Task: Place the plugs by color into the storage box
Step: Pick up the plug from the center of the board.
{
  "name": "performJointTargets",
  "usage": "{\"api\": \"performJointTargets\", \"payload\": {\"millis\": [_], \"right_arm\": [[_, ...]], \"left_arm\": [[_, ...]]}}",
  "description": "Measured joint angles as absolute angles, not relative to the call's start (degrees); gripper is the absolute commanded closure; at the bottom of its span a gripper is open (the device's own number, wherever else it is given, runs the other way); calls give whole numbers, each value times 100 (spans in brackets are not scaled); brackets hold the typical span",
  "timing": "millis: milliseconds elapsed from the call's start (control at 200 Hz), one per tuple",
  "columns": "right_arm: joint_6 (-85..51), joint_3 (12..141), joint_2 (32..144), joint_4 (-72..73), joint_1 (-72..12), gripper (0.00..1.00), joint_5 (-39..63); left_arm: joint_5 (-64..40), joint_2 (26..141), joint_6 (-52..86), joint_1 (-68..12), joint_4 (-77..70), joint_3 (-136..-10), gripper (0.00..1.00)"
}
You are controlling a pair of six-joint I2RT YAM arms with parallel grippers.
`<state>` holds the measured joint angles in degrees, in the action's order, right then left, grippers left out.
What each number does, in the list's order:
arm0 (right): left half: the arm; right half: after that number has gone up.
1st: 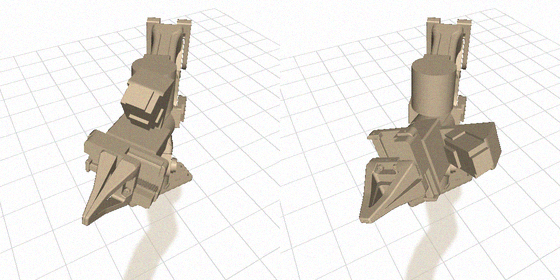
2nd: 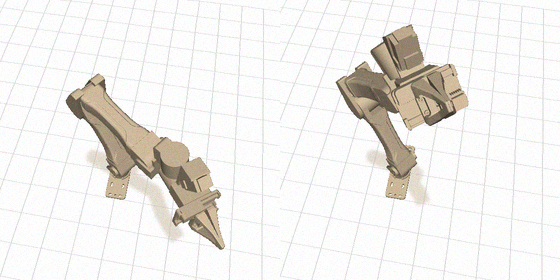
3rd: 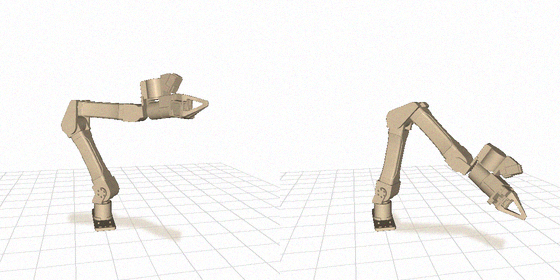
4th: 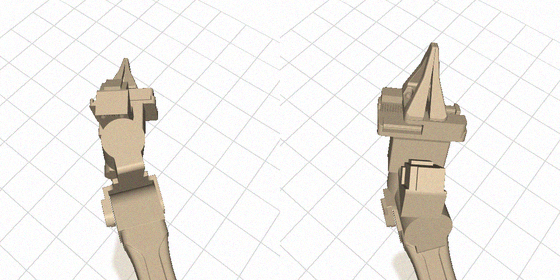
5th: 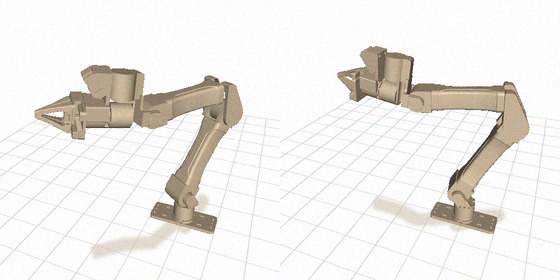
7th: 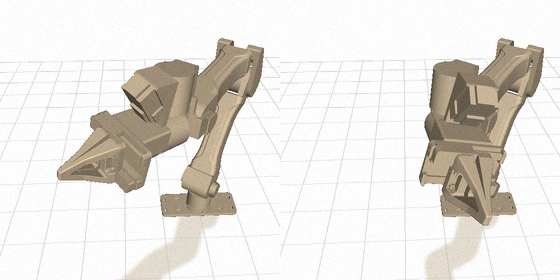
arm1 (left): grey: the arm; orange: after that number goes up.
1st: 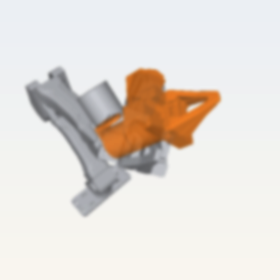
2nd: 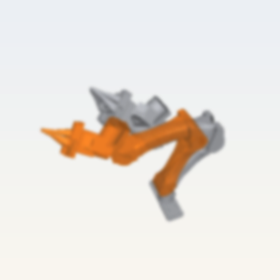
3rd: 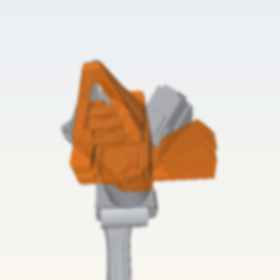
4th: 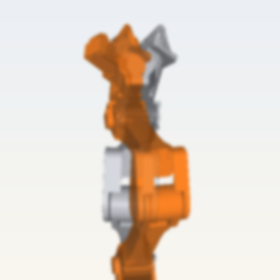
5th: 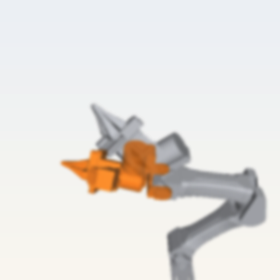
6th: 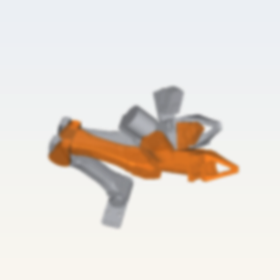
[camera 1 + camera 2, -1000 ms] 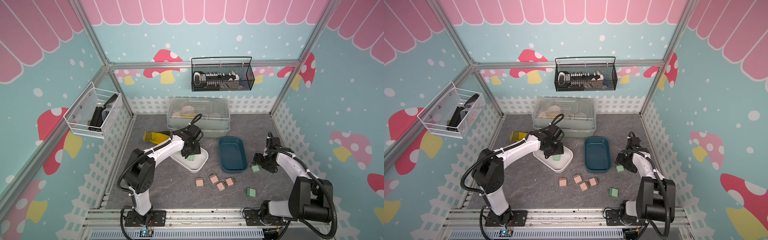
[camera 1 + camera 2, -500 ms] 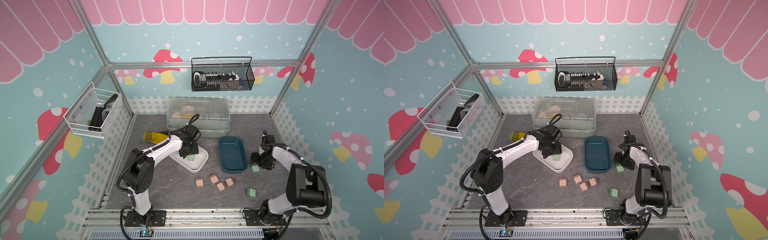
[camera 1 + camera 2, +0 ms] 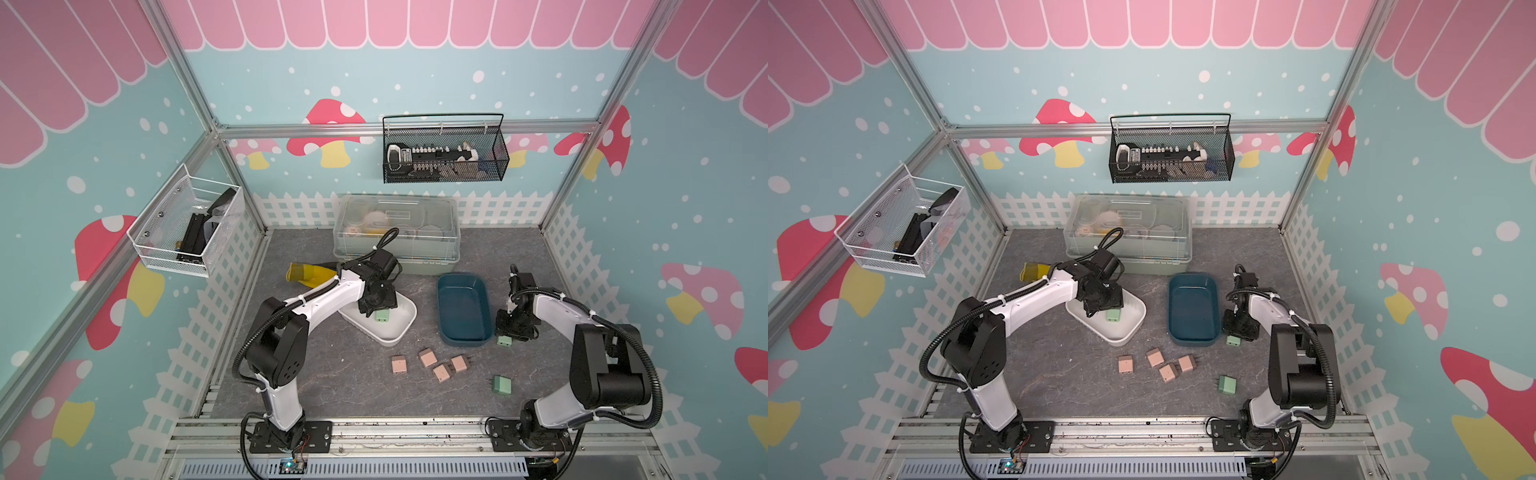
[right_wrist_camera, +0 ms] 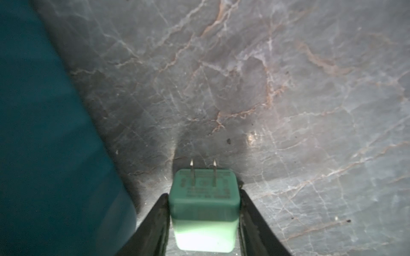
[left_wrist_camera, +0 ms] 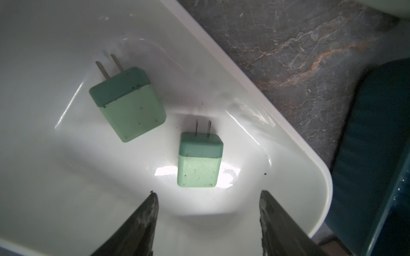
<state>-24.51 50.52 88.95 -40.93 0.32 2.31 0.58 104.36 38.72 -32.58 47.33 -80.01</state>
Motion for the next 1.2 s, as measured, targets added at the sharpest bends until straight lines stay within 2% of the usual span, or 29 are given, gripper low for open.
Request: {"api": "performJointTargets", "payload": {"millis": [125, 460, 765, 936, 1071, 1201], "right_arm": [[-2547, 5050, 8895, -4093, 32, 64, 169], [-2779, 5030, 8879, -4066, 27, 70, 154], [-2884, 5081, 8685, -4464, 27, 71, 40], [-2932, 5621, 8287, -4836, -3, 72, -38], [-3065, 6160, 8023, -5026, -301, 72, -62], [-3275, 6785, 8121, -5188, -1074, 72, -117]], "left_arm": [[58, 10436, 3854, -3225, 4735, -8001, 31], [156, 10363, 3706, -3122, 4762, -8001, 31], [353, 9695, 3444, -2342, 4779, -7854, 31], [377, 9496, 3339, -1809, 4786, -7701, 31], [421, 9411, 3223, -1409, 4786, -7701, 31], [432, 9404, 3140, -1234, 4788, -7701, 31]]}}
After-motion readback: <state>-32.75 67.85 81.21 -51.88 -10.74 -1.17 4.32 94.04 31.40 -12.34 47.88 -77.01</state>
